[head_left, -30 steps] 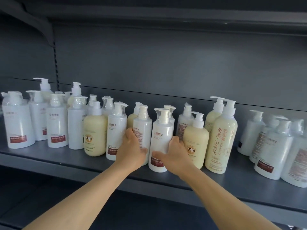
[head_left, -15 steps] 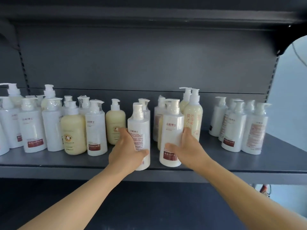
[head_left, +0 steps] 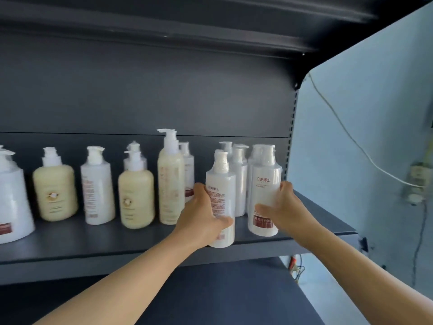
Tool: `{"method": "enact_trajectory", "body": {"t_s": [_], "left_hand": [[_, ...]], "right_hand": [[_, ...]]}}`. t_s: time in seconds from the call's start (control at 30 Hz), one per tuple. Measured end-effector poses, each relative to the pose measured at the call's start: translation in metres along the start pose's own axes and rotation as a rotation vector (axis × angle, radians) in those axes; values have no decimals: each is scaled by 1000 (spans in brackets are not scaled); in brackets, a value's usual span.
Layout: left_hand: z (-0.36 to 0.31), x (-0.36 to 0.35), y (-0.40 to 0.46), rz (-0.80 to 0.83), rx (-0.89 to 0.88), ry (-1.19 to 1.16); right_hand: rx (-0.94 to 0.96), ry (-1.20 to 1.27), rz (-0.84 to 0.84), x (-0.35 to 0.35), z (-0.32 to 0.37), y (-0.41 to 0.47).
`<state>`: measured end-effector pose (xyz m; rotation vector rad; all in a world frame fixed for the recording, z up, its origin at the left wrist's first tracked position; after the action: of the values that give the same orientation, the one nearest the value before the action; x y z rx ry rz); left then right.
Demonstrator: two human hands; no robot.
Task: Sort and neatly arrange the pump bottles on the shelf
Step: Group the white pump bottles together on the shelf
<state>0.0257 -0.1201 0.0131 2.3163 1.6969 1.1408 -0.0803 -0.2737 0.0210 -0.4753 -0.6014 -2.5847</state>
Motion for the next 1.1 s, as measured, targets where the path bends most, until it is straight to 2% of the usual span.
{"method": "enact_trajectory", "body": {"t_s": [0.23,0.4,0.53,0.7,0.8,1.1], "left_hand": [[-58,-98,1,0,-14,-28],[-81,-141,4,-79,-26,18],[-90,-156,8,-159,-73,91],[-97,-152,9,-259,-182,376],[-97,-153,9,-261,-195,353],[-99,-168,26,-307,-260,430]], "right_hand": [[-6,-58,-8,61,-61,64],[15,-61,63,77,-92,97],[47,-56,123,76,-104,110],[105,-171,179,77,-115,120],[129,-289,200,78,-123,123],[121,-199,116,52,-119,146]]}}
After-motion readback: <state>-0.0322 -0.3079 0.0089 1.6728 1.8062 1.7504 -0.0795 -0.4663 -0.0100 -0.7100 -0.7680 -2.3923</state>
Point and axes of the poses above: each hand's wrist, its own y-axis towards the middle knuckle, its own x-axis out of the back of the hand, z = x × y, the point moved 6 cm from there along y, towards the middle knuckle, and after that the axes turned 15 degrees about -z, right-handed, at the moved point
